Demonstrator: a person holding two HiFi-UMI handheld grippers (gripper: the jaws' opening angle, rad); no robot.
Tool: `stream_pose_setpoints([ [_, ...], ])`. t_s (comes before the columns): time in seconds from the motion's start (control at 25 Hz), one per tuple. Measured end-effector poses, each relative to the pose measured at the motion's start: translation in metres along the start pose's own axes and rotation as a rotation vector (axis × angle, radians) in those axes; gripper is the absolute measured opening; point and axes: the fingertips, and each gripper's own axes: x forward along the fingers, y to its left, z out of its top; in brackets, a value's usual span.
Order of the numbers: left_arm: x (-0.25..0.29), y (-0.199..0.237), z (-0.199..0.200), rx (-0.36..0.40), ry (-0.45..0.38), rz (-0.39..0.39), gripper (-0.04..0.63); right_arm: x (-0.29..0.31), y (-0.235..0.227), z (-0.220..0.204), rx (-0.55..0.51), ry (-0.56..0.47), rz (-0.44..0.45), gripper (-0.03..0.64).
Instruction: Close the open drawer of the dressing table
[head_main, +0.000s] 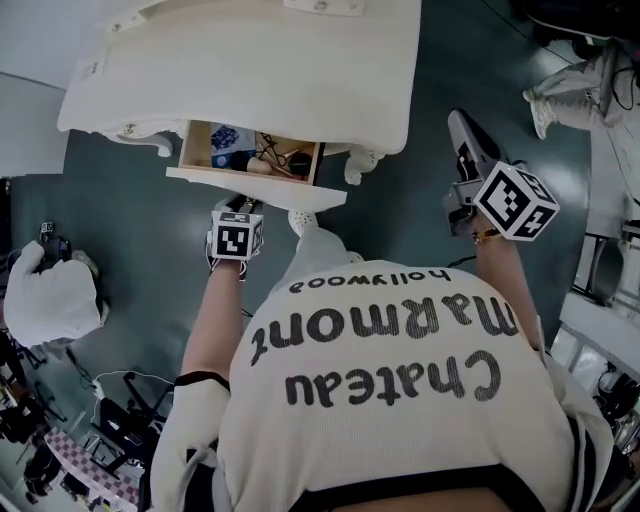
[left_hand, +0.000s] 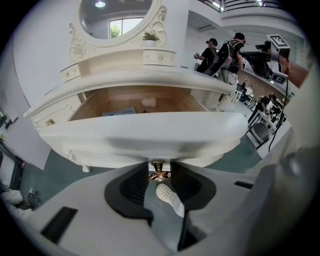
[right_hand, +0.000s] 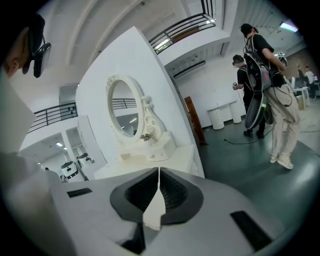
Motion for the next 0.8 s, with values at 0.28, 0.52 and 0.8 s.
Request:
stream_pose_setpoints([
  [0.28, 0.012, 0.004, 0.016, -0.003, -0.006, -0.012, 0.140, -0.006, -0.017, 0.005, 0.029, -0.031, -0.033, 0.031],
  [0.52, 0.020, 0.007, 0.030, -0.008, -0.036, -0.019, 0.141, -0.014, -0.032, 0.005, 0.045, -0.037, -0.078, 0.031],
  [0.8, 0.025, 0.010, 0.041, -0.018, -0.079, -0.007, 0.143, -0.015, -0.044, 0.008, 0.064, -0.048, -0.099, 0.031],
])
